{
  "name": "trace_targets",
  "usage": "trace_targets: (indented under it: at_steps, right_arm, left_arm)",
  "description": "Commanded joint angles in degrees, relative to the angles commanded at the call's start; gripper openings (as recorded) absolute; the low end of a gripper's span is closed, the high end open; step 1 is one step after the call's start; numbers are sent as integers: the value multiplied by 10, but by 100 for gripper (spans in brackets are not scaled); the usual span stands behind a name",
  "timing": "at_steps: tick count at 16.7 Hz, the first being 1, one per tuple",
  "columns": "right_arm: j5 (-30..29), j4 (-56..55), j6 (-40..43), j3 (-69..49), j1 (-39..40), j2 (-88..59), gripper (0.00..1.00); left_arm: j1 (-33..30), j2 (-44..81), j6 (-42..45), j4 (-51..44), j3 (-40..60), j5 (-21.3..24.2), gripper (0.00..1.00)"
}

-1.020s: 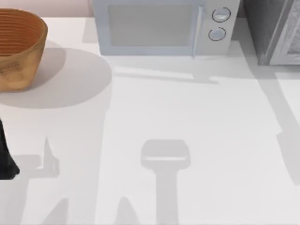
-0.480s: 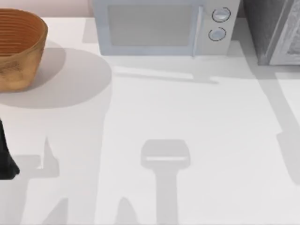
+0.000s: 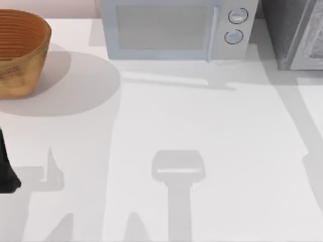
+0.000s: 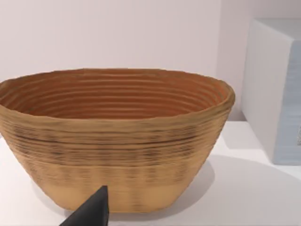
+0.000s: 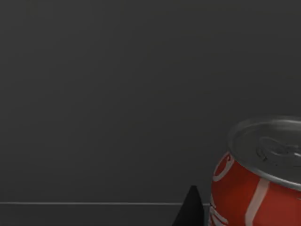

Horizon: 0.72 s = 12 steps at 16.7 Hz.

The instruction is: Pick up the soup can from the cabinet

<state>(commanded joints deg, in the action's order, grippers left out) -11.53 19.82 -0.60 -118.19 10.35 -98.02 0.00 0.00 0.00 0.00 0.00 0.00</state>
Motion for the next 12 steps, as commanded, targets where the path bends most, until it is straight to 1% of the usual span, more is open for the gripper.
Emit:
trace_targets:
  at_steps: [7, 12]
  right_arm:
    - [-52, 115, -1, 69, 55, 187, 0]
    - [-62, 136, -1, 81, 65, 217, 0]
  left_arm:
    - [0, 0, 0, 0, 0, 0, 100]
    - [0, 0, 0, 0, 0, 0, 100]
